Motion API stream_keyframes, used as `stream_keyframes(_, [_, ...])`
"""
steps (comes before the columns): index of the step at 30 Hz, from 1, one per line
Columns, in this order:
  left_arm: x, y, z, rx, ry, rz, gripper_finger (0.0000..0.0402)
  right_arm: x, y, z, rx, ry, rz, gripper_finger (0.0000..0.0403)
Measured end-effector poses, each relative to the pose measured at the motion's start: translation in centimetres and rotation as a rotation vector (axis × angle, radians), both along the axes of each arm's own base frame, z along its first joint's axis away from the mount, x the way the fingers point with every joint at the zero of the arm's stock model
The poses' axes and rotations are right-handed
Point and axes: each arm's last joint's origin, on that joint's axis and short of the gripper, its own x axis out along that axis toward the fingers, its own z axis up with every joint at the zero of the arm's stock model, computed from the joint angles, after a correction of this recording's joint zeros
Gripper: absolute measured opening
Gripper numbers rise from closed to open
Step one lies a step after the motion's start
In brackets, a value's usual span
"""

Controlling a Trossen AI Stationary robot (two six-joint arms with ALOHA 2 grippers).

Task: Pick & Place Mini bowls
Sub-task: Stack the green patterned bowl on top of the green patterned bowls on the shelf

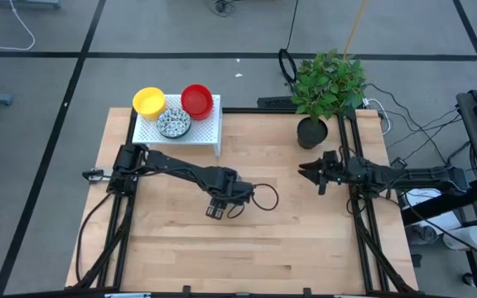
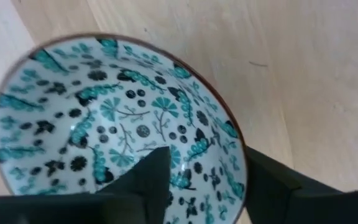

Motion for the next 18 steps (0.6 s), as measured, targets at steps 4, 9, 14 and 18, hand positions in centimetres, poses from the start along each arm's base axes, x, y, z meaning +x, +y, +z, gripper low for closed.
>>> stream_keyframes(4, [-0.3, 0.0, -0.5, 0.001, 0.014, 0.03, 0.011, 0.0, 0.0, 0.0, 0.024, -0.01, -0.004, 0.0117])
stream_keyframes(9, [-0.5, 0.1, -0.8, 0.008, 0.013, 0.069, 0.0033, 0.0, 0.0, 0.0, 0.027, -0.012, -0.005, 0.0116])
stream_keyframes(14, [-0.5, 0.1, -0.1, 0.008, -0.009, 0.098, 0.0021, 0.0, 0.0, -0.1, 0.029, -0.01, -0.008, 0.0116])
stream_keyframes(18, [-0.5, 0.1, 1.6, -0.019, -0.043, 0.118, 0.0036, 0.0, 0.0, -0.1, 0.022, -0.005, -0.006, 0.0116])
